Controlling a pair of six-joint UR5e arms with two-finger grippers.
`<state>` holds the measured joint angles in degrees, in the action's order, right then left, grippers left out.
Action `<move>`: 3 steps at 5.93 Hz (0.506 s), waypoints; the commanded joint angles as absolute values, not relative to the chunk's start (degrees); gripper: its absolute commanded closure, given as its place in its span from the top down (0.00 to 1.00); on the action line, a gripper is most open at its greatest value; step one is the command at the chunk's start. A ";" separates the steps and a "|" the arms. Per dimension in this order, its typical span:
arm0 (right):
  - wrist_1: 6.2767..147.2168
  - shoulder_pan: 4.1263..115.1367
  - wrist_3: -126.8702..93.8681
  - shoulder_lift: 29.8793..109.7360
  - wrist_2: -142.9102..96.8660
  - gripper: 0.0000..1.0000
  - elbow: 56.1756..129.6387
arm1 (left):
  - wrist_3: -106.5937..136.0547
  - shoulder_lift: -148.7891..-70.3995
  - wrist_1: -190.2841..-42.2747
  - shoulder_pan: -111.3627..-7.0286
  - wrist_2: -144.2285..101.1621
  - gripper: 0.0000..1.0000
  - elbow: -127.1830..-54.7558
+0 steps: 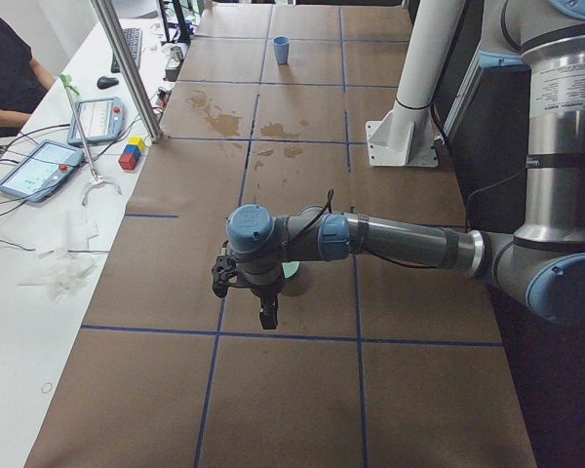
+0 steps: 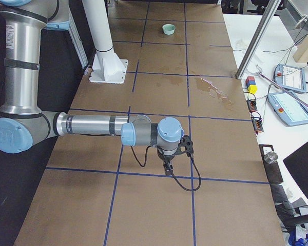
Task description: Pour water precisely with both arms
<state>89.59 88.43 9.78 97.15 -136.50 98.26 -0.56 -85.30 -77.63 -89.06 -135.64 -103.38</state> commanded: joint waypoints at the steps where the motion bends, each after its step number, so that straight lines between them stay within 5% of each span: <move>1: 90.79 88.59 9.40 97.29 -136.23 1.00 98.35 | -0.62 -85.78 -76.91 -88.95 -135.79 1.00 -104.15; 3: 90.70 88.59 9.32 97.64 -136.58 1.00 98.43 | -0.88 -85.69 -77.25 -88.95 -135.44 1.00 -104.41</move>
<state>90.73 88.59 9.35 97.37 -136.38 98.26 -0.74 -85.68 -77.10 -88.95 -135.52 -104.32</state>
